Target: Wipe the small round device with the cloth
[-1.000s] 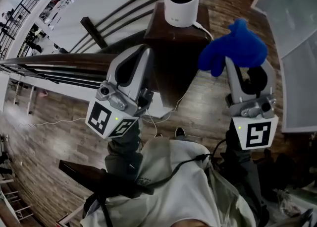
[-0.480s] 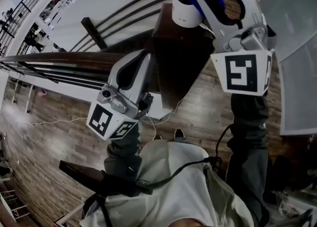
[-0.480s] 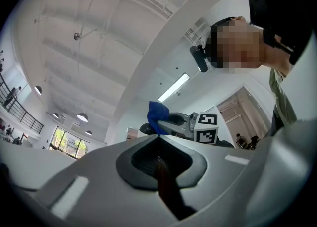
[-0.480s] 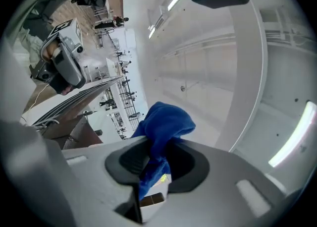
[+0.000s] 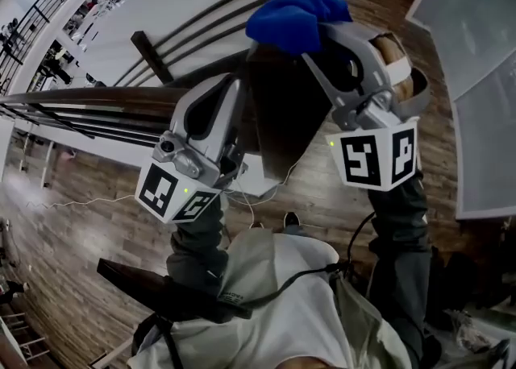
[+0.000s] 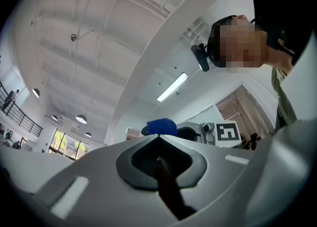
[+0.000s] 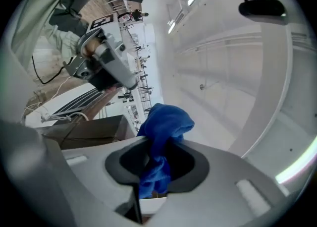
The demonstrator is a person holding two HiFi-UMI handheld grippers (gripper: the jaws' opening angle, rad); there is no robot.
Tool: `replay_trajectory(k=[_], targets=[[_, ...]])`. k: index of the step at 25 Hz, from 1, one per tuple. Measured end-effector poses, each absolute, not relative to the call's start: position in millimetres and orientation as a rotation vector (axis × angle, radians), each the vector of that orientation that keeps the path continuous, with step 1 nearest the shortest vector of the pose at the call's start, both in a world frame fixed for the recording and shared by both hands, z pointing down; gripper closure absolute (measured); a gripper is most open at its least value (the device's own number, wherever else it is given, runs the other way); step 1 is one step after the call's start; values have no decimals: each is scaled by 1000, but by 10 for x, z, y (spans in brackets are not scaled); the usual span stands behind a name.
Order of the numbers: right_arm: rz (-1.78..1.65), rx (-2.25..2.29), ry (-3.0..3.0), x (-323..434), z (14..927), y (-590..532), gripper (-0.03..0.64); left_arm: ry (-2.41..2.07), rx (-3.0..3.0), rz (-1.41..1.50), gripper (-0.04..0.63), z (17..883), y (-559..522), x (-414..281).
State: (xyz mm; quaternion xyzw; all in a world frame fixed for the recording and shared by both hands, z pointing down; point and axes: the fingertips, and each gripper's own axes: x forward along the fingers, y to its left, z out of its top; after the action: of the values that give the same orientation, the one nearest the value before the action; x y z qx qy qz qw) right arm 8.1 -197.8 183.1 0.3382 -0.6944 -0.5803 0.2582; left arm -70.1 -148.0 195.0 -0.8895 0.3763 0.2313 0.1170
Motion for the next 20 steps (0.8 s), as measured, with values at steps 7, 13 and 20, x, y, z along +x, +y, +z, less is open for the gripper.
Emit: replay_trajectory(k=[7, 13, 20], targets=[[-1402, 1302, -2209, 589, 1061, -2246, 522, 1099, -2630, 697, 594, 2018, -1446, -655], [-1074, 1230, -2479, 663, 1680, -2262, 522, 1108, -2627, 707, 594, 2023, -1446, -672], [-1115, 1199, -2345, 673, 1641, -2205, 522, 1096, -2639, 710, 594, 2044, -1417, -668]])
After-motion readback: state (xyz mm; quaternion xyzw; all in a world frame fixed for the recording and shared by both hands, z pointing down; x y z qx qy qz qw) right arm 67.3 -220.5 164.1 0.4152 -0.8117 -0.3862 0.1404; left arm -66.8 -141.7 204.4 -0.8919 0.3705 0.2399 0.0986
